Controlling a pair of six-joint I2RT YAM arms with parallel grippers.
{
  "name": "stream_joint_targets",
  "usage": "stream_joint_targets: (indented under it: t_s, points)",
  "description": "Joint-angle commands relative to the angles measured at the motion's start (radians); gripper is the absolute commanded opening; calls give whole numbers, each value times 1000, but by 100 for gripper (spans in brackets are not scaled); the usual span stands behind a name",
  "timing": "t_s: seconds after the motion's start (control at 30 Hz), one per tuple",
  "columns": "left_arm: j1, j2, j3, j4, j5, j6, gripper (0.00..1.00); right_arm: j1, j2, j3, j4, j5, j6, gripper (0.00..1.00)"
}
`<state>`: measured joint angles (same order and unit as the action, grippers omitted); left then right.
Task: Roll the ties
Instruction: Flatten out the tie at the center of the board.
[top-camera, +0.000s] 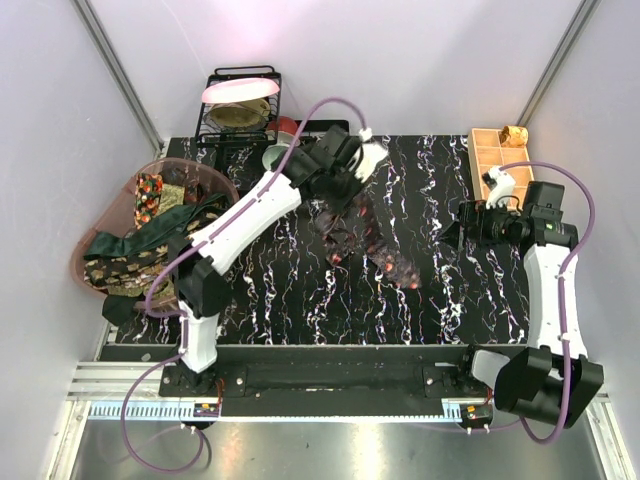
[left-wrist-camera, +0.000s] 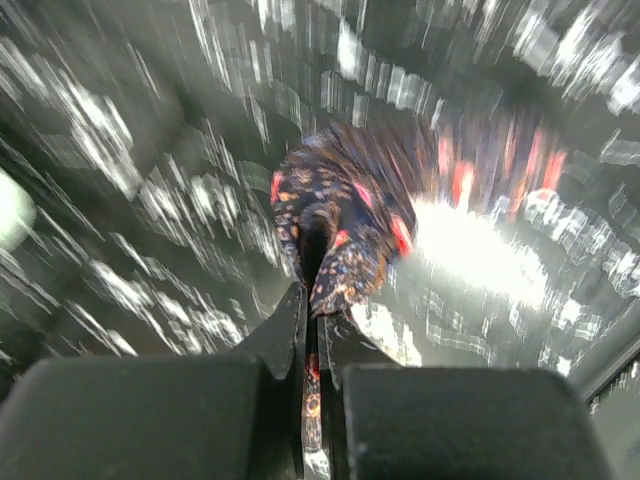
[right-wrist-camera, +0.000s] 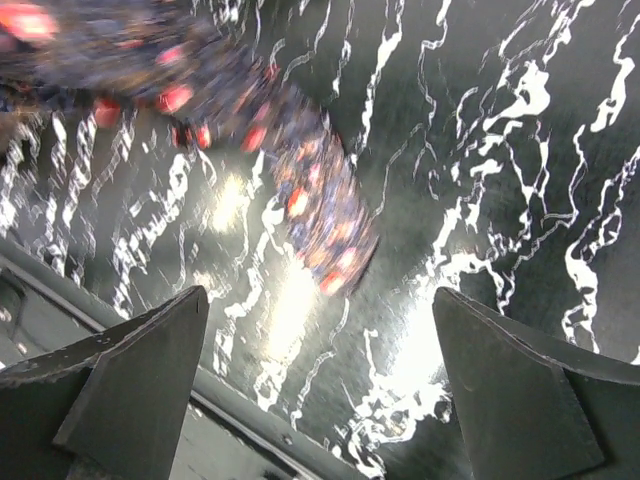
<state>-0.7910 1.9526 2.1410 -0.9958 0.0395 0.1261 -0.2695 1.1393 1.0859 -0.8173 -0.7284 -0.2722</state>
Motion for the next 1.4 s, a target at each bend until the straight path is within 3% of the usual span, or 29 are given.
stream_joint_targets:
  t_s: [0.0,0.2,0.4,0.6,0.73,1.1,1.23,1.27,1.3,1.37]
  points:
    - [97,-34,-264,26,128,-97,0,15,-36,-9,-44,-11,-191,100]
    - [187,-29,-349,82,161,-114,0,261,-125,-210,240,208,-162,97]
    - [216,-11,-368,75,172,-103,0,469,21,-327,477,377,-309,76]
    - [249,-4,-375,71,195,-102,0,539,167,-296,506,420,-393,60]
    - [257,3,-372,71,204,-92,0,624,224,-314,524,472,-436,60]
    - [280,37,-357,66,246,-86,0,661,395,-311,573,578,-513,58]
    - [300,48,-345,66,267,-83,0,670,410,-331,589,606,-524,42]
    - [303,46,-343,65,287,-83,0,670,404,-334,587,603,-521,13]
    - [306,45,-345,66,296,-80,0,671,396,-336,578,601,-515,0]
    - [315,26,-355,72,360,-57,7,670,361,-330,518,584,-493,0]
